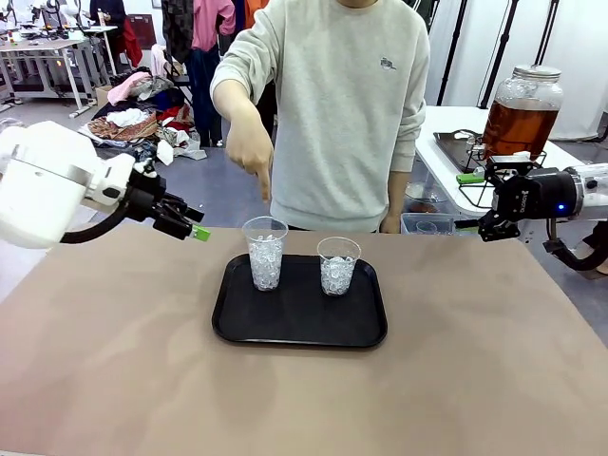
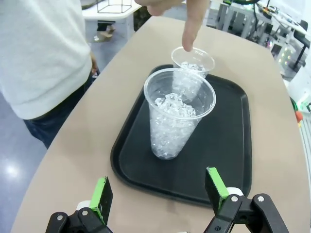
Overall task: Pour the drink into the iced cup.
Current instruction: Pick up the iced cup indicated by the human and present it to them.
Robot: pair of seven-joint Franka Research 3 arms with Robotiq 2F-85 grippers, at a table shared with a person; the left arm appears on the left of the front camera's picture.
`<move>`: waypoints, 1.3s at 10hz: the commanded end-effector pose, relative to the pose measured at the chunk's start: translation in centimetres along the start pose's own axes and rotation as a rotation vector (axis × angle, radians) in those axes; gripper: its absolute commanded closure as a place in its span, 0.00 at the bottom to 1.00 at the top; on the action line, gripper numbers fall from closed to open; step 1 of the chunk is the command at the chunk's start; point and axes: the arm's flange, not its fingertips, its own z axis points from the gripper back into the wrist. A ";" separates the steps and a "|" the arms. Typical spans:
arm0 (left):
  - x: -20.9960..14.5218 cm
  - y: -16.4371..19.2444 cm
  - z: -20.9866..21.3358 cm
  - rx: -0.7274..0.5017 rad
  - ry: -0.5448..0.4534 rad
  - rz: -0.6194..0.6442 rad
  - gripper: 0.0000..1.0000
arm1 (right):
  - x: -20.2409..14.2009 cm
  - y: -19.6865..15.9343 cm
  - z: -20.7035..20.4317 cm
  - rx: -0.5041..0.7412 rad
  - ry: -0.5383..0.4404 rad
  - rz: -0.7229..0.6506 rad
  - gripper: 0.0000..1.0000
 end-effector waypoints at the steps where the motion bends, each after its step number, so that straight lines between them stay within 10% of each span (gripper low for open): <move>1: -0.3 0.2 -1.5 -0.006 -0.019 -0.039 0.00 | -0.1 0.2 0.1 0.002 -0.002 0.002 0.00; 9: -0.2 -0.1 -1.3 -0.020 0.006 -0.018 0.00 | -0.1 0.2 0.1 0.002 -0.002 0.002 0.00; 13: -2.4 0.6 -2.2 -0.014 -0.057 -0.207 0.00 | -0.1 0.2 0.1 0.002 -0.002 0.002 0.00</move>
